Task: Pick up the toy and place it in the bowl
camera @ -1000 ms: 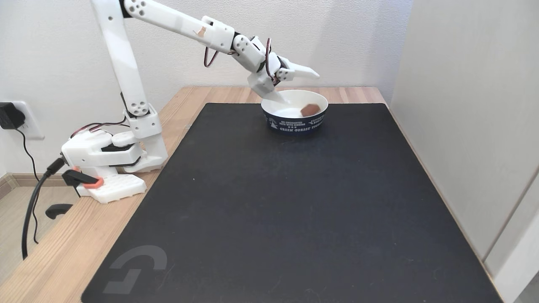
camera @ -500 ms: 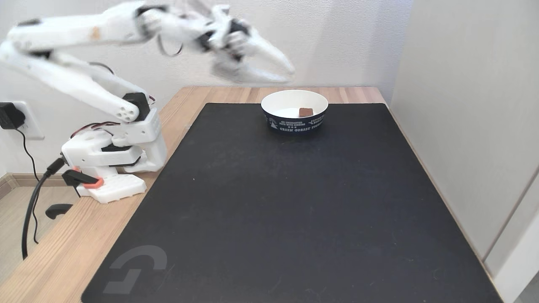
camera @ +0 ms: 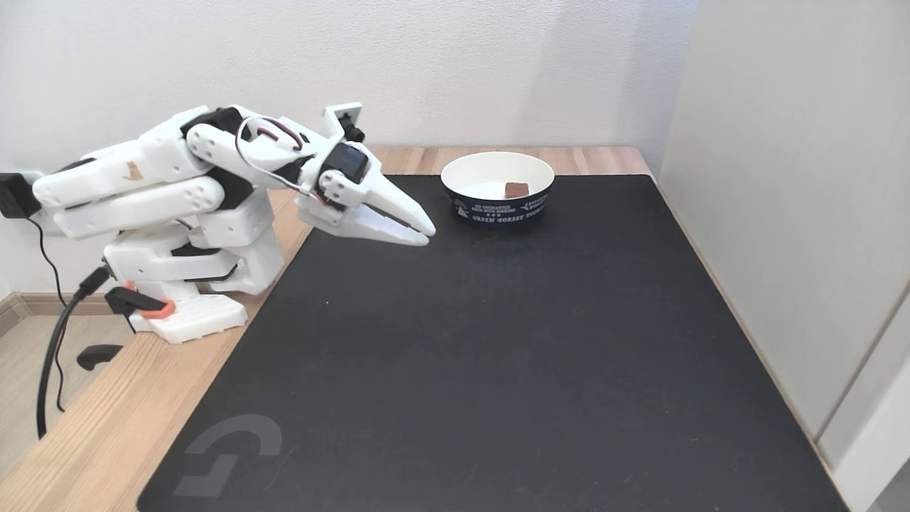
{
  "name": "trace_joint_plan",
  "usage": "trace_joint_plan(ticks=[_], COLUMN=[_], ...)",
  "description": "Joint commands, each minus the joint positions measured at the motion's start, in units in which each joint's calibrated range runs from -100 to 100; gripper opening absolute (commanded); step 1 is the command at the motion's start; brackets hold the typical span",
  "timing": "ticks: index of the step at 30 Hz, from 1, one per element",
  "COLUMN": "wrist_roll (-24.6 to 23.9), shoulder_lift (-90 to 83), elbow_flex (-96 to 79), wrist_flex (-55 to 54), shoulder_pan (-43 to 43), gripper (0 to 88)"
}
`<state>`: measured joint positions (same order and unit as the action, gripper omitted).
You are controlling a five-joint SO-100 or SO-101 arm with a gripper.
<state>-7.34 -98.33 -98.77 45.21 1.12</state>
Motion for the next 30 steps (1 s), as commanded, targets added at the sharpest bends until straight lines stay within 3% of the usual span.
trace_joint_plan(ticks=[1, 5, 30], wrist_roll=[4.7, 9.3, 9.0], shoulder_lift=[-1.2, -1.2, -1.1], elbow_flex=[-0.8, -0.7, -0.6], wrist_flex=[9.0, 9.2, 9.2], shoulder_pan=[-0.1, -0.2, 0.0], gripper=[2.2, 2.2, 2.2])
